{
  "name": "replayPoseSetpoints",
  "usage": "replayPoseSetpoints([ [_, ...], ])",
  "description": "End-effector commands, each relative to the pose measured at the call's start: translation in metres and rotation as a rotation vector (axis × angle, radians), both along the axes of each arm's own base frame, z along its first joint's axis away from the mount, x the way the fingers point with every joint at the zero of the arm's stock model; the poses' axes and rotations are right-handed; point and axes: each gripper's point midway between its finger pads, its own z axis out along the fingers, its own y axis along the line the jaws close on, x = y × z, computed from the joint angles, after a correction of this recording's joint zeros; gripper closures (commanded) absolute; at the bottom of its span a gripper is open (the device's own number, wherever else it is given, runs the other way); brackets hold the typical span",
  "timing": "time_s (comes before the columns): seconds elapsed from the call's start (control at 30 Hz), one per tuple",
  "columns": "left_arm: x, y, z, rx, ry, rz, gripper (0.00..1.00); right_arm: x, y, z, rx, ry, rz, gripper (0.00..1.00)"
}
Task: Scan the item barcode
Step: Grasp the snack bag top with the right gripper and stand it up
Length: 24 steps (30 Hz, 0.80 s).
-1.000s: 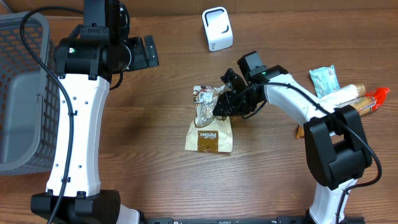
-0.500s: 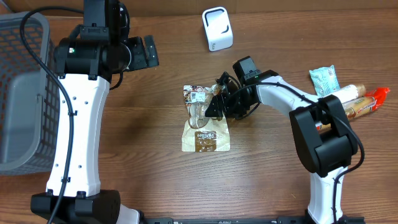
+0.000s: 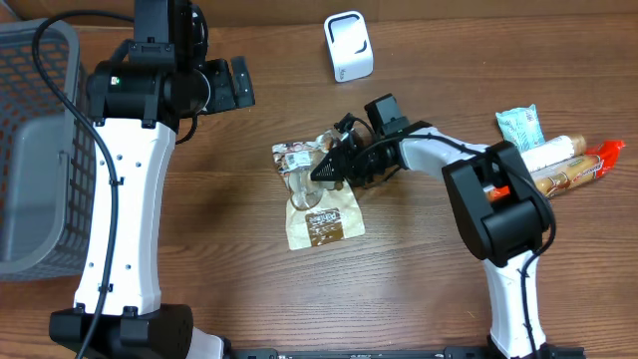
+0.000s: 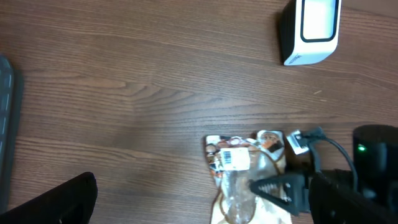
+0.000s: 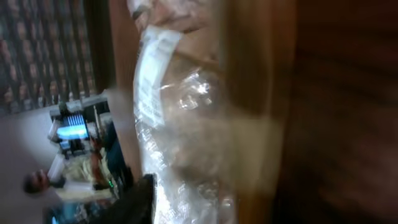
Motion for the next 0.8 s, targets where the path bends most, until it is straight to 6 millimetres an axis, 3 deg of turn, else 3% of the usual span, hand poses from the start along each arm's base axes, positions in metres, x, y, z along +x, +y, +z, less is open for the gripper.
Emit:
replayPoseSetpoints([
  [0.0, -0.001, 0.0, 0.0, 0.021, -0.002, -0.014, 0.0, -0.012, 0.0, -0.055, -0.14, 0.101, -0.061, 0.66],
  [0.13, -0.001, 0.0, 0.0, 0.021, -0.002, -0.014, 0.0, -0.015, 0.005, -0.055, -0.146, 0.091, -0.049, 0.75],
  [0.3, -0.001, 0.0, 0.0, 0.021, -0.002, -0.014, 0.0, -0.015, 0.006, -0.053, -0.135, 0.095, -0.046, 0.95],
  [0.5, -0.001, 0.0, 0.0, 0.021, -0.002, -0.014, 0.0, -0.007, -0.005, -0.041, -0.116, 0.12, -0.077, 0.96],
  [0.63, -0.001, 0.0, 0.0, 0.021, -0.002, -0.014, 0.0, 0.003, -0.014, -0.013, -0.091, 0.057, -0.071, 0.96],
  [0.77, -0.001, 0.0, 0.0, 0.021, -0.002, -0.014, 0.01, 0.007, -0.025, 0.029, -0.068, -0.045, -0.045, 0.96],
])
